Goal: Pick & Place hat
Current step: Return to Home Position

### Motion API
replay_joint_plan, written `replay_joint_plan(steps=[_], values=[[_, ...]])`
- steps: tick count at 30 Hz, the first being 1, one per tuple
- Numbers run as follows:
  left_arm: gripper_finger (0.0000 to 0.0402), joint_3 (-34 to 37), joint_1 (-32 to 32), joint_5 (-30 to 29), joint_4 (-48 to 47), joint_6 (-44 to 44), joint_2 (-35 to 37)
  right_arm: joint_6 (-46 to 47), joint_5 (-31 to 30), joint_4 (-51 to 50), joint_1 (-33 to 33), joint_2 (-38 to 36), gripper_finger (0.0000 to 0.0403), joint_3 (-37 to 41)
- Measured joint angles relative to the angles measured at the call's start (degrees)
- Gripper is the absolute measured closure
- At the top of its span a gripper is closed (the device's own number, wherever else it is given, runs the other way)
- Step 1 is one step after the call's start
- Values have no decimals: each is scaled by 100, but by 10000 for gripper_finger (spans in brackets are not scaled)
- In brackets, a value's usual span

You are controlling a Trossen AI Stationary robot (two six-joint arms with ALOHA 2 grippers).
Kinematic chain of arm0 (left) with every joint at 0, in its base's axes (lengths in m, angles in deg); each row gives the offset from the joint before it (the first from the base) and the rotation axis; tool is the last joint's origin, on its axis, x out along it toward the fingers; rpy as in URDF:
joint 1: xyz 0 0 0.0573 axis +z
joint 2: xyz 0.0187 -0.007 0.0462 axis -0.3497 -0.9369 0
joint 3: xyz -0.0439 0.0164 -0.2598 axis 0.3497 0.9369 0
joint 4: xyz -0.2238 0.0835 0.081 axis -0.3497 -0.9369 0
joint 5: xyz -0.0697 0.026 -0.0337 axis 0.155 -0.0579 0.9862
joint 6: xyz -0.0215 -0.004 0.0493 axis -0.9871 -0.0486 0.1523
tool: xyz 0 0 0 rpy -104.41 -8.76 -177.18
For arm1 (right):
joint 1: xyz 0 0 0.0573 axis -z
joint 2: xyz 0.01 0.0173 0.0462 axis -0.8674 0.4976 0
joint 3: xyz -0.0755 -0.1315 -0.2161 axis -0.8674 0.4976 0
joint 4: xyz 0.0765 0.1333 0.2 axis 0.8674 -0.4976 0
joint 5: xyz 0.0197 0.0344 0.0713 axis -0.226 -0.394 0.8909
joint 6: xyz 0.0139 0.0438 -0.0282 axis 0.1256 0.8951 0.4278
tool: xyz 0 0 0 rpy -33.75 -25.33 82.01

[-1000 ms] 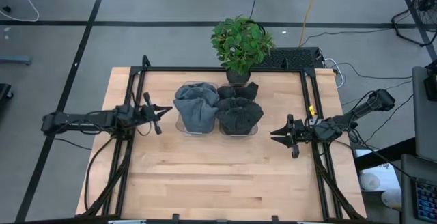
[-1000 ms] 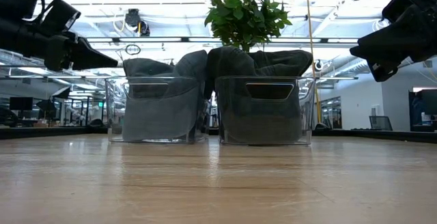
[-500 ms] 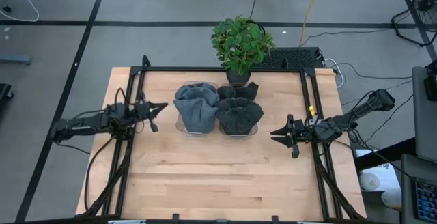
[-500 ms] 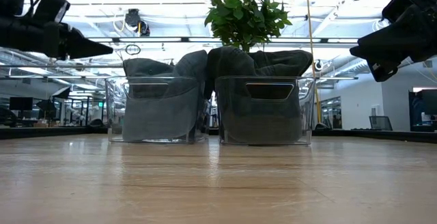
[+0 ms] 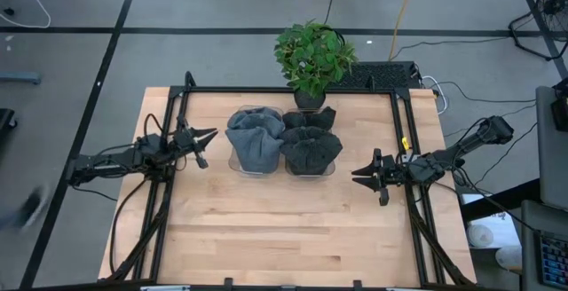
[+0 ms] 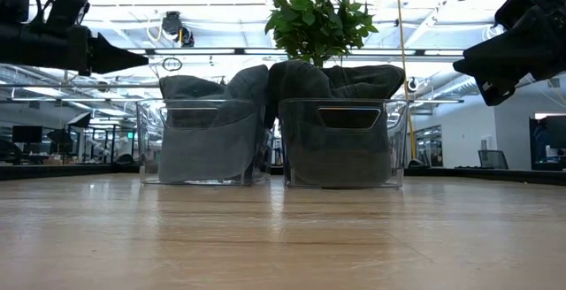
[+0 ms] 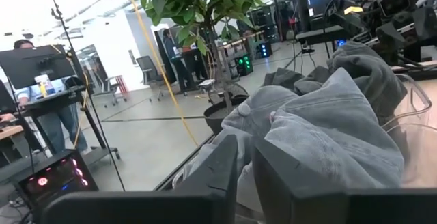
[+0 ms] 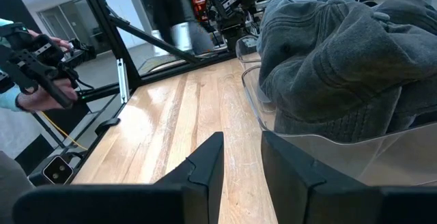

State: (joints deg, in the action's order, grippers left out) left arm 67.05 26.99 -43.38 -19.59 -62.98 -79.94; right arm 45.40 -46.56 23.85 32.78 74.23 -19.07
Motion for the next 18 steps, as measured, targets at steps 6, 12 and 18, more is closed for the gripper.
replay_joint_plan(steps=[6,12,18], values=[[340,0,0,-7,28,-15,-3,0,0,1,1,0,314,-1],[339,0,0,-9,31,-20,-15,0,0,1,2,0,314,1],[339,0,0,-9,33,-29,-17,0,0,1,0,0,314,1]])
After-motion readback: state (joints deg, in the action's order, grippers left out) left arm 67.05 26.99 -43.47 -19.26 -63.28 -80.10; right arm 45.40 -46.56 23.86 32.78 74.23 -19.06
